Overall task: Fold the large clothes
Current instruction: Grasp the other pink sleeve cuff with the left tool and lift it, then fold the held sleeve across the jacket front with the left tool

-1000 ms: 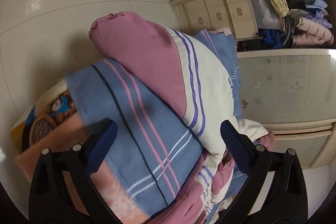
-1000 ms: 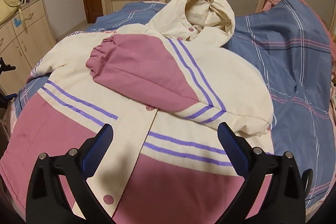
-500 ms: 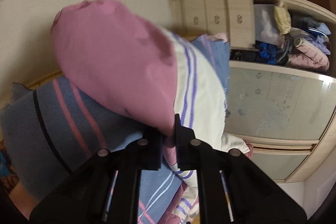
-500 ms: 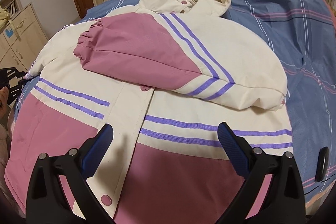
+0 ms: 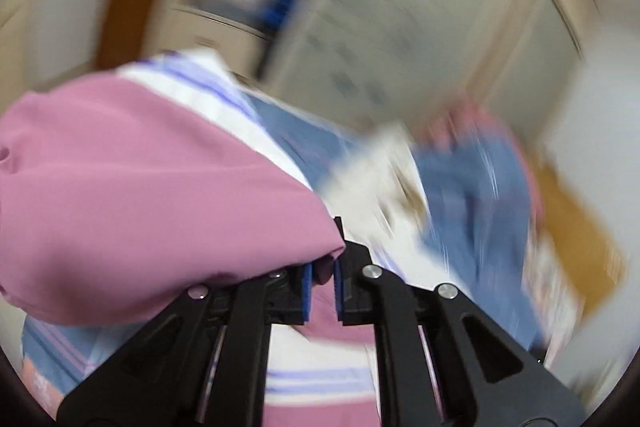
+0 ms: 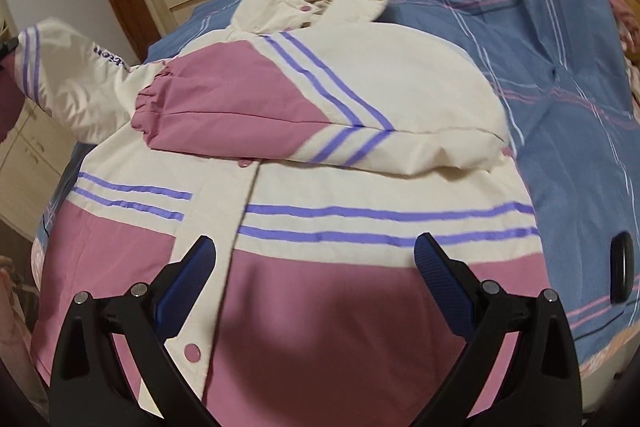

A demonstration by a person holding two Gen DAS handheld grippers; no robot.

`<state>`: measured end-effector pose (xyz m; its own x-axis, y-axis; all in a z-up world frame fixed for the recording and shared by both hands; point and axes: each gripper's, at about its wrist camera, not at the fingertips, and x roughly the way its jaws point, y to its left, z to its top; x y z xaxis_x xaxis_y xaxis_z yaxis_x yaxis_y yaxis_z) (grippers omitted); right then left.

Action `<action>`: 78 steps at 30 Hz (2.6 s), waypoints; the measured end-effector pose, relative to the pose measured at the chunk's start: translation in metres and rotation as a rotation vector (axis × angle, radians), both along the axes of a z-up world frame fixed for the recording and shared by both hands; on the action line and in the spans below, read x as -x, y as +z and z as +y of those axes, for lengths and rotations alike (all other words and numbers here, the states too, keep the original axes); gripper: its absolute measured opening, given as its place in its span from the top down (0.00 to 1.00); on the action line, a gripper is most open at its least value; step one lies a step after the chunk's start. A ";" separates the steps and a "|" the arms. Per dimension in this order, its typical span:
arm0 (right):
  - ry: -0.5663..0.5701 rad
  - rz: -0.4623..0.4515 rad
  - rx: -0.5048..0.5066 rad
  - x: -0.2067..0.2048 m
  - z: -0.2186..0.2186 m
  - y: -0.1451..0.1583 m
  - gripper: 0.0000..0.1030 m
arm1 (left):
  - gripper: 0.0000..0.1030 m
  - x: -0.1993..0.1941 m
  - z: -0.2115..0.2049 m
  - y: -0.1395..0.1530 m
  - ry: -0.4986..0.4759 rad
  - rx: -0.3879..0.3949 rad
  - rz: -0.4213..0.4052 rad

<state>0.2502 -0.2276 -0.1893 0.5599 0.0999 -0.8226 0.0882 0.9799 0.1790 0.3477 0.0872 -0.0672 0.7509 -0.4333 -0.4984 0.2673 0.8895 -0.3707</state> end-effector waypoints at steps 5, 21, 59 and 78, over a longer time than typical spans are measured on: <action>-0.125 0.011 -0.011 0.018 -0.040 -0.002 0.03 | 0.85 0.012 -0.127 -0.067 -0.299 -0.221 0.173; -0.205 -0.042 -0.055 0.028 -0.076 0.008 0.03 | 0.37 -0.002 -0.005 -0.098 -0.052 0.317 0.309; -0.134 0.010 -0.122 -0.046 -0.043 -0.004 0.64 | 0.70 -0.041 -0.024 -0.192 0.149 -0.074 0.562; -0.062 -0.042 -0.061 -0.117 -0.045 0.045 0.53 | 0.58 -0.024 0.033 -0.155 0.503 -0.036 0.405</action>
